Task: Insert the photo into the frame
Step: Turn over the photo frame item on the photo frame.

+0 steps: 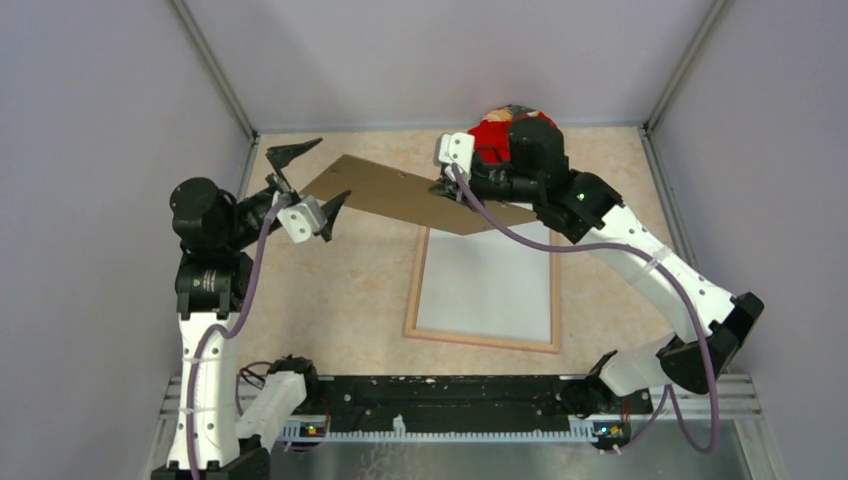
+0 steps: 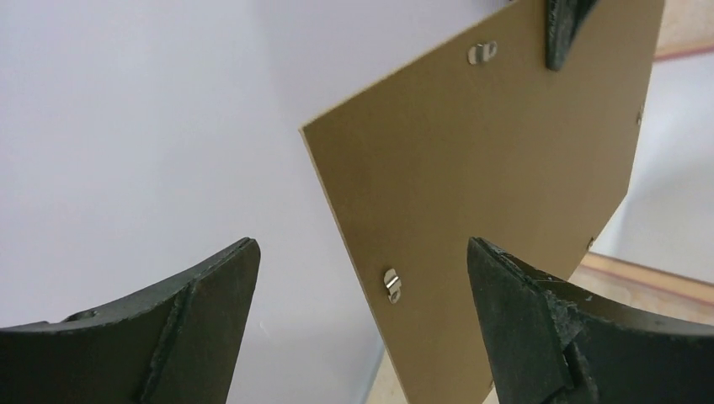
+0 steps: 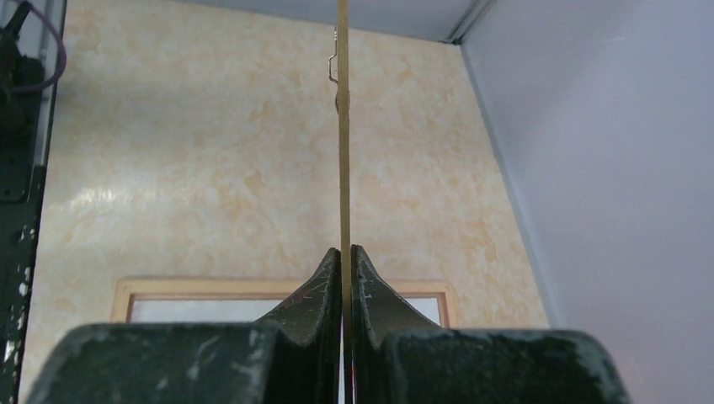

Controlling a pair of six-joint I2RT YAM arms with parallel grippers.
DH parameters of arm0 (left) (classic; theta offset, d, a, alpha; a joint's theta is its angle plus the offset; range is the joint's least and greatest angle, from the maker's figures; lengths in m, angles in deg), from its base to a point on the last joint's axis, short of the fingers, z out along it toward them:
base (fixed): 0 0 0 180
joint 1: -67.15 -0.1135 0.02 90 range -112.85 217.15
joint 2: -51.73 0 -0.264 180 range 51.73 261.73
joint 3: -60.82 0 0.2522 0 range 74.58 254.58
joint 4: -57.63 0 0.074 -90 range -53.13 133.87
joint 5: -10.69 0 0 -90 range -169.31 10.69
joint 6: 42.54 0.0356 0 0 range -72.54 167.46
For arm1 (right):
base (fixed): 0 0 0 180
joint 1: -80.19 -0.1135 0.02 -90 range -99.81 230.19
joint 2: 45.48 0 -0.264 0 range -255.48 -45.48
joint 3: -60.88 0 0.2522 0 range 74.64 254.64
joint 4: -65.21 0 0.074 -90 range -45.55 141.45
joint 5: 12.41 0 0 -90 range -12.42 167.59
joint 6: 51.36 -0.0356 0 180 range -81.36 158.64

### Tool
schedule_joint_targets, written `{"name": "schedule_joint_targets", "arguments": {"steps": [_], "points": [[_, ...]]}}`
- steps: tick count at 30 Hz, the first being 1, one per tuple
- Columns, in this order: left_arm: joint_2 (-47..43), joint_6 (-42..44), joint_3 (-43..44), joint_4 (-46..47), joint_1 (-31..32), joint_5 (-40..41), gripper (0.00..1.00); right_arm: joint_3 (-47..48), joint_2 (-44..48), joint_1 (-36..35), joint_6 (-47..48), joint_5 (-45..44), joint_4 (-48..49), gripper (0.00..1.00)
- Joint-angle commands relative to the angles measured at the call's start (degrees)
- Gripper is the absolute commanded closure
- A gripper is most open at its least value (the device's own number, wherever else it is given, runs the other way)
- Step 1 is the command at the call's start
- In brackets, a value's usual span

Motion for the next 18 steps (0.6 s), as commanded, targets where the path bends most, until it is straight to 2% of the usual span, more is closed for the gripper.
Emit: {"name": "schedule_joint_targets", "arguments": {"steps": [1, 6, 11, 15, 18], "points": [[3.9, -16.0, 3.0, 15.3, 0.0, 2.7, 0.01, 4.5, 4.5, -0.4, -6.8, -1.7, 15.1, 1.00], [8.5, -30.1, 6.4, 22.3, -0.3, 6.9, 0.01, 13.4, 1.4, -0.2, -15.5, -11.4, 12.2, 1.00], [12.7, -36.4, 9.2, 21.8, -1.1, 7.8, 0.01, 26.3, -3.0, 4.3, -31.5, -23.6, 4.2, 1.00], [15.1, -34.7, 9.8, 15.1, -1.1, 7.5, 0.01, 27.4, -3.3, 13.6, -46.8, -21.2, -1.3, 1.00], [17.9, -33.6, 10.3, 7.9, -1.2, 8.0, 0.01, 23.2, -1.9, 20.7, -58.3, -17.2, -3.9, 1.00]]}}
